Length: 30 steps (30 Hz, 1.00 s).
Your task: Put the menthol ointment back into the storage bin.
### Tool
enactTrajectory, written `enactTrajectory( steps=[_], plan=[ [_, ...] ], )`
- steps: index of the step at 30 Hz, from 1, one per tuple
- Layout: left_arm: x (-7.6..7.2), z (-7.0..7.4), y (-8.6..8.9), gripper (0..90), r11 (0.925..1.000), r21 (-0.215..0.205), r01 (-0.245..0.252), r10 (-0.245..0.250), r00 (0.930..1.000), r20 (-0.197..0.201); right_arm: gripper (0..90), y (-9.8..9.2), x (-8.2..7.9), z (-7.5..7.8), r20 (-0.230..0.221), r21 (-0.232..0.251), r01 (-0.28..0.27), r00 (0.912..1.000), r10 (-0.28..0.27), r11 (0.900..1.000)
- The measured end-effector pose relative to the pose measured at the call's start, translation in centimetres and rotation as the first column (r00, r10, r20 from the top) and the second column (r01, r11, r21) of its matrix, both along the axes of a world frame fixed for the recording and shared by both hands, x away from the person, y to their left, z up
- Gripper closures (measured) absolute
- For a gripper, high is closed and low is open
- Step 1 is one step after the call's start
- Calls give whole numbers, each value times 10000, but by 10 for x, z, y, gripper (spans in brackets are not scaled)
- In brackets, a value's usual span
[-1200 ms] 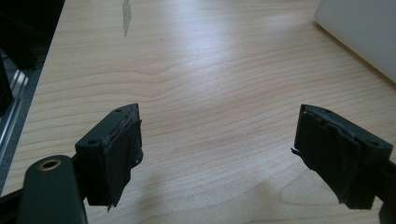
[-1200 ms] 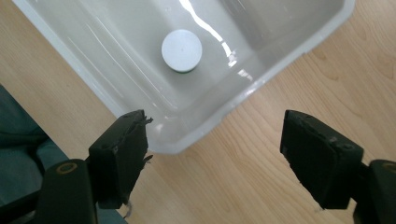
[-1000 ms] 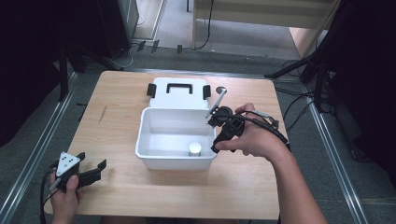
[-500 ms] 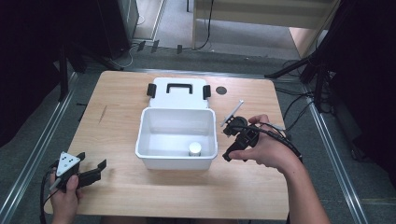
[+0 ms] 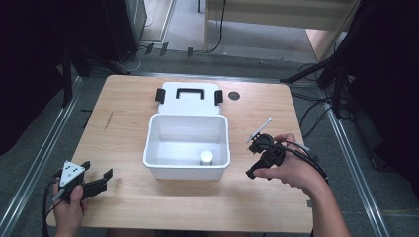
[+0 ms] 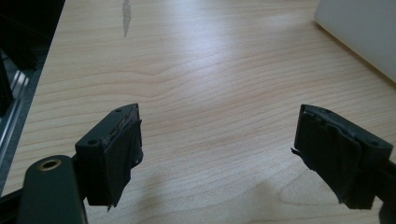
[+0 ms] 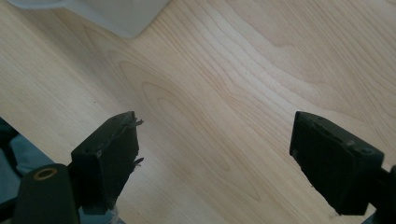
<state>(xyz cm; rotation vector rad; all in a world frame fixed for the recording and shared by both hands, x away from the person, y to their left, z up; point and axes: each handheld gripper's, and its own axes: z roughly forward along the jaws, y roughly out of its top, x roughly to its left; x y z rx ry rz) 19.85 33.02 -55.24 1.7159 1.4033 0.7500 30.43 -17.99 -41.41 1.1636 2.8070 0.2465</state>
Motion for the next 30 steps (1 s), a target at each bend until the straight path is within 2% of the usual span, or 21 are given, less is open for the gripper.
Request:
enactTrajectory(
  steps=[9, 15, 24, 26, 30],
  plan=[
    [0, 0, 0, 161, 10000, 14, 25, -25, 10000, 3, 161, -20, -4, -22, -112, -16, 402, 9991, -402, 9992],
    [0, 0, 0, 161, 10000, 16, 20, -20, 10000, 6, 161, -35, -8, -36, 227, 167, 798, 9965, -802, 9967],
    [0, 0, 0, 161, 10000, 70, 24, -24, 10000, 12, 161, -51, -14, -50, 356, 340, 1047, 9937, -1059, 9939],
    [0, 0, 0, 161, 10000, 54, 23, -23, 10000, 5, 161, -57, -16, -54, 406, 472, 1322, 9901, -1341, 9901],
    [0, 0, -1, 161, 10000, 81, 25, -25, 10000, 5, 160, -63, -19, -59, 481, 534, 1411, 9885, -1437, 9886]
  ],
)
